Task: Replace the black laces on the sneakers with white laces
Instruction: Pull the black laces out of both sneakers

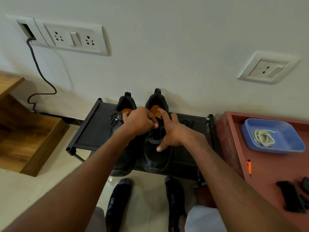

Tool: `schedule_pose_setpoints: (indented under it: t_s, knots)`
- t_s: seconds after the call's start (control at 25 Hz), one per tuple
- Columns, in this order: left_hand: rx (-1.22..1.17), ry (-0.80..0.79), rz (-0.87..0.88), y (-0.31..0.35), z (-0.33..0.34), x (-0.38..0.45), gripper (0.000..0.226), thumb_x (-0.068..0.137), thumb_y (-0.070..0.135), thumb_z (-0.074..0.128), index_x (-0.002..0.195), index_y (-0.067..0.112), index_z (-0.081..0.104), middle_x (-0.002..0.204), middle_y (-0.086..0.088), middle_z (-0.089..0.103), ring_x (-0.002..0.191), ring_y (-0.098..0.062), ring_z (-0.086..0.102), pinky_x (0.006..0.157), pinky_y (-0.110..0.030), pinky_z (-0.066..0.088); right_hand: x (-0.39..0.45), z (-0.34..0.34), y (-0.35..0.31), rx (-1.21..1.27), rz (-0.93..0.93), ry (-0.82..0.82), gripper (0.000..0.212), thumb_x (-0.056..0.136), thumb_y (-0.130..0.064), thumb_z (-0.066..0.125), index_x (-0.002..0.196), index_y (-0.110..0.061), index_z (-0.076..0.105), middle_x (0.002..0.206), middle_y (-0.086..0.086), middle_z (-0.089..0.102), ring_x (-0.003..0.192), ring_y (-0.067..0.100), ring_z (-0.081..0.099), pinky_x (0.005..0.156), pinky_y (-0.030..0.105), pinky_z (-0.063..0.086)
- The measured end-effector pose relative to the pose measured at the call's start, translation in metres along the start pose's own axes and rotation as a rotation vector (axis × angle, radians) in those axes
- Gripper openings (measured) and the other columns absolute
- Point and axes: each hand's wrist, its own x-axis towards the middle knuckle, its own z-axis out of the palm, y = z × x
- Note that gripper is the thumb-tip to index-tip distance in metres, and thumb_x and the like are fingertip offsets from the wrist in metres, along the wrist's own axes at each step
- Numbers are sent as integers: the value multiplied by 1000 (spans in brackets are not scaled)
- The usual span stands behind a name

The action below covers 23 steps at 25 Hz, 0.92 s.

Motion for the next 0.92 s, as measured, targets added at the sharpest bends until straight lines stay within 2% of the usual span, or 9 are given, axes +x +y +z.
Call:
schedule_pose_setpoints:
  t_s: [0.12,0.24,0.36,0.48,0.6,0.68,0.76,0.84,0.92]
  knots:
    - [213,53,29,4,9,-4,22,83,57,78,91,37,78,107,7,69,118,-20,57,119,-63,16,-1,0,-1,23,-12,13,152,69,-22,98,158,-50,-21,166,2,1,143,45,44,106,58,51]
    - [296,113,38,12,13,-6,18,81,48,83,94,36,79,120,0,59,127,-27,48,117,-57,20,-2,-1,-2,32,-3,9,152,70,-20,98,159,-48,-23,167,1,-3,145,43,41,109,56,49]
    - [13,170,-44,7,8,0,11,80,35,86,73,34,77,110,1,68,111,-21,61,107,-52,36,-2,0,-1,28,9,3,153,69,-22,98,159,-48,-24,169,2,-8,149,43,37,111,59,47]
    - [-323,96,-230,6,2,1,15,91,30,79,88,16,75,101,-9,74,96,-25,69,103,-50,49,-1,2,-3,-24,-3,36,153,69,-25,98,159,-45,-23,165,7,2,151,41,30,114,63,41]
    - [1,117,-57,9,4,-7,17,89,38,77,90,25,67,86,7,70,84,-11,61,97,-43,28,0,3,-3,-8,-12,37,153,69,-23,98,158,-46,-24,163,7,3,148,42,35,113,62,44]
    - [279,161,167,8,3,-11,21,83,41,81,96,38,65,94,13,64,91,-10,58,90,-43,24,-1,3,-1,12,-13,28,153,70,-21,98,158,-47,-25,164,6,1,144,42,42,110,59,48]
    - [402,135,216,9,4,-12,18,84,39,81,99,39,72,102,10,59,97,-15,57,93,-44,26,-2,2,-1,11,-17,37,153,70,-20,97,158,-47,-24,165,5,0,142,42,45,109,58,49]
    - [345,135,178,10,4,-10,5,85,35,81,86,33,76,95,11,63,95,-16,60,92,-44,29,-2,2,-1,19,-16,34,152,70,-19,97,159,-48,-23,167,3,-3,144,43,43,109,59,49]
    - [-18,72,65,13,-2,-10,14,89,33,79,77,27,75,83,9,71,87,-15,66,87,-40,40,-2,2,-2,22,-9,26,152,70,-19,97,159,-48,-23,167,2,-3,145,43,42,110,60,48]
